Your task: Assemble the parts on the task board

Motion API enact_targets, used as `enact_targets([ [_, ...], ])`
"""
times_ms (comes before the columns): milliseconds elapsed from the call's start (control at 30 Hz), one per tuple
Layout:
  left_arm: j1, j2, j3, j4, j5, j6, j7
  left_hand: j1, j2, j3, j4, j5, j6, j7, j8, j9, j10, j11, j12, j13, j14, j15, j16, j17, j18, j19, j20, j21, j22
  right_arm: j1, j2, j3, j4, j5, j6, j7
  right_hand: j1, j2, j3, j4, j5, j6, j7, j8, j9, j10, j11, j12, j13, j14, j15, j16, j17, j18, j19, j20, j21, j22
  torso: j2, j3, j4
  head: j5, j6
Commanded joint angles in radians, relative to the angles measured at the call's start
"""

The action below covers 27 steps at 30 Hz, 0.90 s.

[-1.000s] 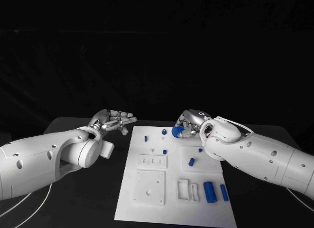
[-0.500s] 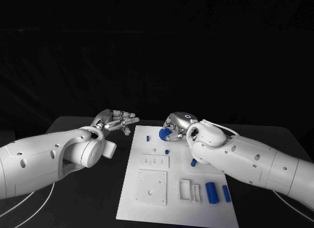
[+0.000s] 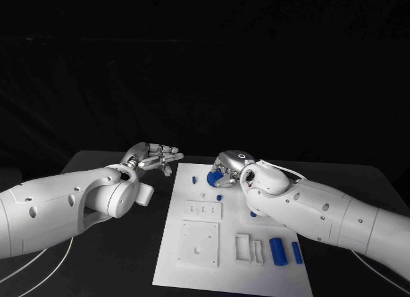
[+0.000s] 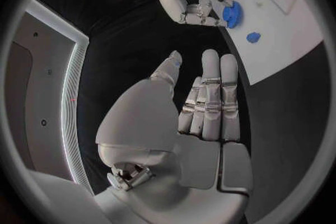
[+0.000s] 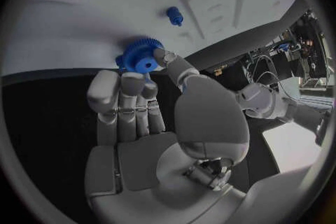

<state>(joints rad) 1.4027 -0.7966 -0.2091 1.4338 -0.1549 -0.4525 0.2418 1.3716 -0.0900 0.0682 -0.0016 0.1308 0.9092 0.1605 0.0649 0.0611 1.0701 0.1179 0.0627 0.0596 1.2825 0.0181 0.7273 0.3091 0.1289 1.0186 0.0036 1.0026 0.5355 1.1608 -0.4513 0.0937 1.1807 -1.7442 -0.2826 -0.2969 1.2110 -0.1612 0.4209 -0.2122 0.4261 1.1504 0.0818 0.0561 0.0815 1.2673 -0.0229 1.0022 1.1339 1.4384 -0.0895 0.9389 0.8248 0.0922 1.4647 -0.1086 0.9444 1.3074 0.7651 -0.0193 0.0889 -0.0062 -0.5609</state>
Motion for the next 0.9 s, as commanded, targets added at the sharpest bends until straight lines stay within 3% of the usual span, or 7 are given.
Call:
enact_targets([
  [33, 0.001, 0.003, 0.001, 0.000, -0.004, 0.015, 0.004, 0.005, 0.001, 0.000, -0.001, 0.002, -0.007, 0.003, 0.004, 0.000, -0.008, 0.001, -0.002, 0.000, 0.003, 0.000, 0.002, -0.002, 0.015, -0.007, -0.002, 0.004, -0.001, -0.002, 0.007, -0.003, -0.011, -0.020, 0.006, 0.007, -0.001, -0.003, 0.000, 0.004, 0.006, -0.006, 0.000, 0.007, 0.005, -0.003, -0.003, -0.002, 0.000, -0.002, -0.006, -0.006, -0.001, -0.010, 0.058, -0.007, 0.003, 0.113, -0.001, 0.0014, -0.0015, 0.002, -0.001],
  [367, 0.001, 0.009, 0.001, -0.002, -0.004, 0.016, 0.003, 0.005, 0.001, 0.000, -0.001, 0.002, -0.007, 0.003, 0.004, 0.000, -0.008, 0.001, -0.002, 0.000, 0.003, 0.000, 0.002, -0.002, 0.015, -0.007, -0.002, 0.004, -0.001, -0.009, 0.027, -0.016, -0.033, -0.015, 0.008, 0.018, -0.002, -0.004, -0.016, 0.012, -0.002, -0.017, 0.002, 0.007, 0.001, -0.004, -0.001, -0.005, -0.001, -0.002, -0.004, -0.009, -0.004, -0.008, 0.058, -0.005, 0.000, 0.113, -0.001, 0.0008, -0.0027, 0.004, -0.001],
  [567, 0.001, 0.010, 0.001, -0.002, -0.004, 0.016, 0.002, 0.004, 0.000, 0.001, 0.001, 0.002, -0.009, 0.003, 0.004, 0.000, -0.009, 0.001, -0.002, 0.000, 0.003, 0.001, 0.002, -0.002, 0.015, -0.008, -0.002, 0.006, -0.004, -0.009, 0.032, -0.019, -0.044, -0.003, 0.006, 0.025, 0.000, 0.002, -0.078, 0.036, -0.082, -0.057, 0.011, 0.007, -0.010, -0.010, 0.006, -0.017, -0.012, -0.001, 0.001, -0.014, -0.008, -0.004, 0.058, 0.001, -0.007, 0.112, -0.001, -0.0001, -0.0038, 0.005, -0.002],
  [700, 0.001, 0.010, 0.001, -0.002, -0.004, 0.016, 0.002, 0.004, 0.000, 0.001, 0.001, 0.002, -0.009, 0.003, 0.004, 0.000, -0.009, 0.001, -0.002, 0.000, 0.003, 0.001, 0.002, -0.002, 0.015, -0.008, -0.002, 0.006, -0.004, -0.009, 0.032, -0.020, -0.052, 0.009, 0.014, 0.024, 0.003, 0.009, -0.163, 0.085, -0.141, -0.081, 0.014, 0.007, -0.012, -0.016, 0.011, -0.027, -0.025, 0.000, 0.006, -0.017, -0.010, -0.001, 0.059, 0.005, -0.012, 0.111, -0.001, -0.0003, -0.0034, 0.004, -0.002],
  [733, 0.001, 0.010, 0.001, -0.002, -0.004, 0.016, 0.002, 0.004, 0.000, 0.001, 0.001, 0.002, -0.009, 0.003, 0.004, 0.000, -0.009, 0.001, -0.002, 0.000, 0.003, 0.001, 0.002, -0.002, 0.015, -0.008, -0.002, 0.006, -0.004, -0.009, 0.032, -0.021, -0.054, 0.012, 0.017, 0.024, 0.007, 0.017, -0.203, 0.118, -0.154, -0.083, 0.016, 0.007, -0.010, -0.018, 0.011, -0.030, -0.029, 0.000, 0.006, -0.019, -0.012, 0.001, 0.059, 0.006, -0.016, 0.110, -0.001, -0.0003, -0.0034, 0.004, -0.002],
  [800, 0.001, 0.009, 0.001, -0.002, -0.004, 0.016, 0.002, 0.004, 0.000, 0.001, 0.001, 0.002, -0.009, 0.003, 0.004, 0.000, -0.009, 0.001, -0.002, 0.000, 0.003, 0.001, 0.002, -0.002, 0.015, -0.008, -0.002, 0.006, -0.004, -0.009, 0.030, -0.021, -0.054, 0.019, 0.021, 0.022, 0.004, 0.014, -0.222, 0.142, -0.189, -0.092, 0.016, 0.007, -0.011, -0.020, 0.014, -0.033, -0.033, 0.000, 0.008, -0.019, -0.012, 0.001, 0.060, 0.007, -0.018, 0.110, -0.001, -0.0005, -0.0032, 0.003, -0.001],
  [900, 0.001, 0.008, 0.001, -0.002, -0.004, 0.015, 0.002, 0.004, 0.000, 0.001, 0.001, 0.002, -0.009, 0.003, 0.004, 0.000, -0.009, 0.001, -0.002, 0.000, 0.003, 0.001, 0.002, -0.002, 0.015, -0.008, -0.002, 0.006, -0.004, -0.009, 0.027, -0.021, -0.055, 0.029, 0.022, 0.020, -0.002, 0.006, -0.251, 0.222, -0.221, -0.098, 0.016, 0.008, -0.010, -0.022, 0.016, -0.033, -0.040, 0.000, 0.009, -0.020, -0.014, 0.002, 0.061, 0.009, -0.018, 0.111, -0.001, 0.0003, -0.0038, 0.004, -0.002],
])
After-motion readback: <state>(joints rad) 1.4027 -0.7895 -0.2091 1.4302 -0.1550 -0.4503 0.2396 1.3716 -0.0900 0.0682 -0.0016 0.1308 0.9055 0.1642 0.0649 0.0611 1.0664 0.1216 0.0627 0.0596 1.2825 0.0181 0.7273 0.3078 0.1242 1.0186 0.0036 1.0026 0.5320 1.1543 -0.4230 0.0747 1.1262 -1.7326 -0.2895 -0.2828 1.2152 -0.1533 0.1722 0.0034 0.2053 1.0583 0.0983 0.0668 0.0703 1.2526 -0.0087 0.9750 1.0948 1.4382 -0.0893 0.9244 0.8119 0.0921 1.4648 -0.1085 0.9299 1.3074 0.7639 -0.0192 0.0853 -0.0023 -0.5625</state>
